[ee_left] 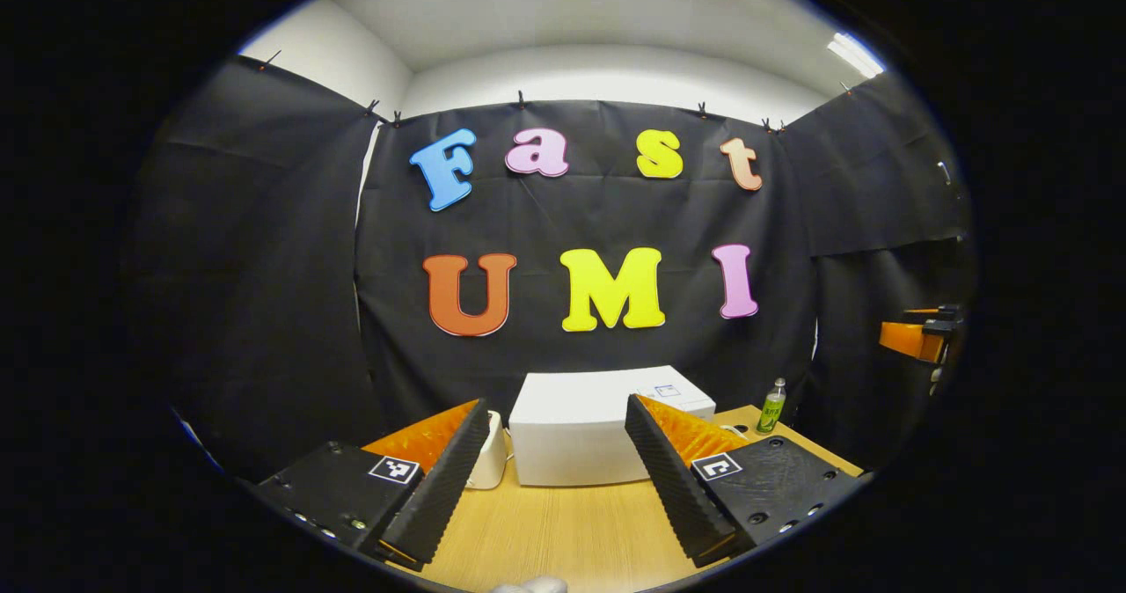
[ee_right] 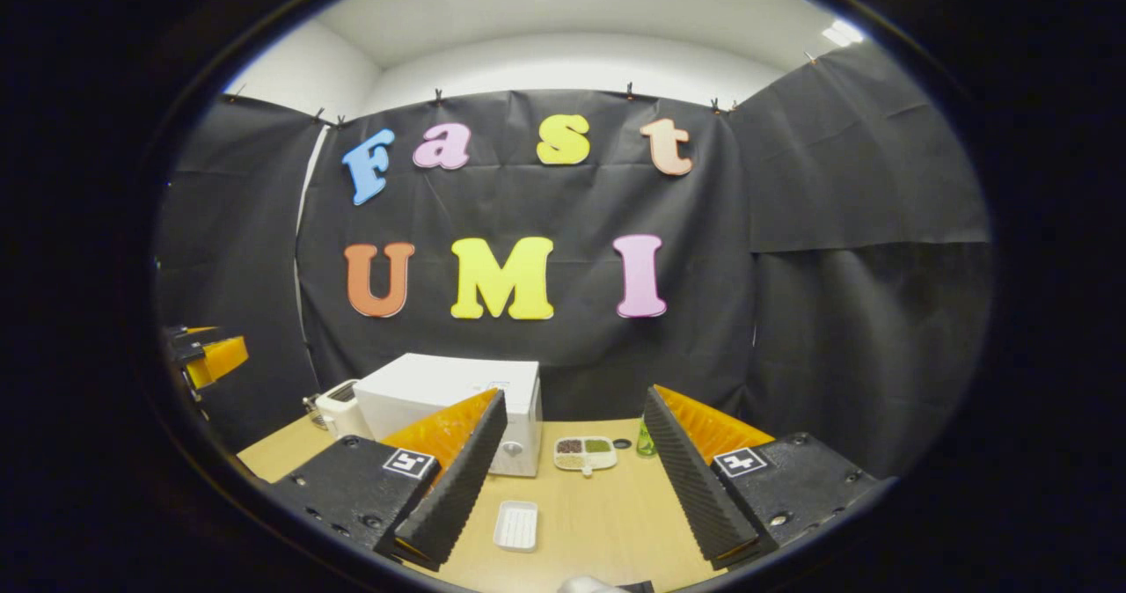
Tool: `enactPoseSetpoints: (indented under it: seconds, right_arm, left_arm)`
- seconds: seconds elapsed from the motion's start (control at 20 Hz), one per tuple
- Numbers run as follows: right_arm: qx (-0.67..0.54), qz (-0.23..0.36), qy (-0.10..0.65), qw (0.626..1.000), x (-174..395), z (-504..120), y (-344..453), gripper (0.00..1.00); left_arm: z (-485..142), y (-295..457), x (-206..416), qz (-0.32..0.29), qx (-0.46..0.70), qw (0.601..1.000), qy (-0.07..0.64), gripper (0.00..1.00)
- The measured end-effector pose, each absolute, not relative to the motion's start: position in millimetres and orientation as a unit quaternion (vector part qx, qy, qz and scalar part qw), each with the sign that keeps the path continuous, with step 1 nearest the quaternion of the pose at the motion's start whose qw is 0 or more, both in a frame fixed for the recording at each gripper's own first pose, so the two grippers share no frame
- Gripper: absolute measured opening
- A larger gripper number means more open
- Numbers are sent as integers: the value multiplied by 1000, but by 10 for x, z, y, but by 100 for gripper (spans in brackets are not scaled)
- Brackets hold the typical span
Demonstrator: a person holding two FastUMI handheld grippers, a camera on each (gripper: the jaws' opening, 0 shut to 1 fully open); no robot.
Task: Open the microwave oven with the left hand, put the food in, and close the microwave oven.
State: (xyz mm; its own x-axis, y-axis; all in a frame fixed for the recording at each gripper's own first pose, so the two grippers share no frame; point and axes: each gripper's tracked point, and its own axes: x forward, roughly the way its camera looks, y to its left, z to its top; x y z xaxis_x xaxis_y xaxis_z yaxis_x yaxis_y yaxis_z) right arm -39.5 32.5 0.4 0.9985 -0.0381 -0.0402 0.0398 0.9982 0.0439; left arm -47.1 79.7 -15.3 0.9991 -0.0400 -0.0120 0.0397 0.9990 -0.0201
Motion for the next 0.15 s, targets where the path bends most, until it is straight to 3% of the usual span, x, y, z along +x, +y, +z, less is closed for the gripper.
enactPoseSetpoints:
  seconds: [0.05,0.15]
  right_arm:
    - [20,-18,19,999,-396,6,339,92]
    - [18,-19,16,1000,-395,26,338,92]
  left_arm:
    - [-145,793,-471,-20,-10,1000,6,96]
    - [-142,793,-494,-21,-10,1000,6,96]
